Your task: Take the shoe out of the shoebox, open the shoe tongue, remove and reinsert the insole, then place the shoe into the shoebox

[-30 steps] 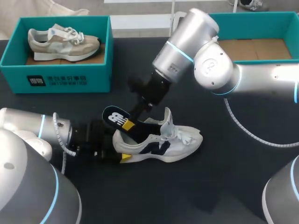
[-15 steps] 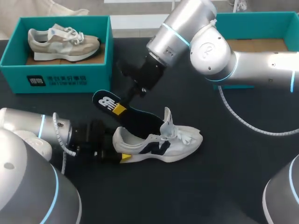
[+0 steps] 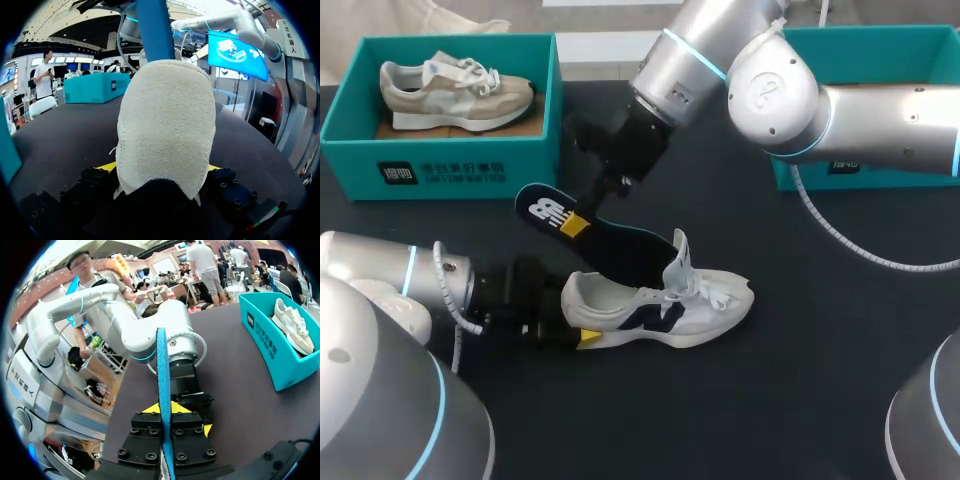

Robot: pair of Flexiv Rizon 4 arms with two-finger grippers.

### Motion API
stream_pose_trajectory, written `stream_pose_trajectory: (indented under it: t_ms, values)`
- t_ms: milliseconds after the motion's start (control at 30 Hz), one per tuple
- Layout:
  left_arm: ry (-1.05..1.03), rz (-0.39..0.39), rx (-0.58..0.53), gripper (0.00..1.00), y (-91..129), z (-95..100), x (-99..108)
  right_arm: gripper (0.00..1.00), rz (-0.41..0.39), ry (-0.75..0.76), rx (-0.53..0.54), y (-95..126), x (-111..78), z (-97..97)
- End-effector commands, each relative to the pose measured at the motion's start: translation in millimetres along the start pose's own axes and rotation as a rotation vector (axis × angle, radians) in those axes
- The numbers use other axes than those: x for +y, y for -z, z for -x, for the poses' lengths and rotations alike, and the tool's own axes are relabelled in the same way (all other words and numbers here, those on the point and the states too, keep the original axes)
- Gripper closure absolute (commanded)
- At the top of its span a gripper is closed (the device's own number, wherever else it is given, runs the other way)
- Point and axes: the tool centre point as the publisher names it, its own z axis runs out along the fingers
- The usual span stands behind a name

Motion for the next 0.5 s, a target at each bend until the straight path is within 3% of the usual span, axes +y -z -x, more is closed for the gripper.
stream_pose_trajectory:
  t_ms: [33,100,167,267,500]
  values:
    - [0.001,0.003,0.001,1.00,-1.0,0.2,1.4,1.00,0.001,0.000,-0.003,-0.8,-0.5,-1.1]
    - [0.001,0.003,0.001,1.00,-1.0,0.2,1.4,1.00,0.159,0.015,-0.049,4.7,12.8,-0.9]
    - [0.001,0.003,0.001,1.00,-1.0,0.2,1.4,1.00,0.249,0.003,-0.057,11.2,29.2,-2.4]
    - [0.001,0.003,0.001,1.00,-1.0,0.2,1.4,1.00,0.383,-0.012,-0.054,19.5,33.3,-5.1]
    - [0.001,0.003,0.001,1.00,-1.0,0.2,1.4,1.00,0.557,-0.040,-0.035,46.2,63.6,-18.7]
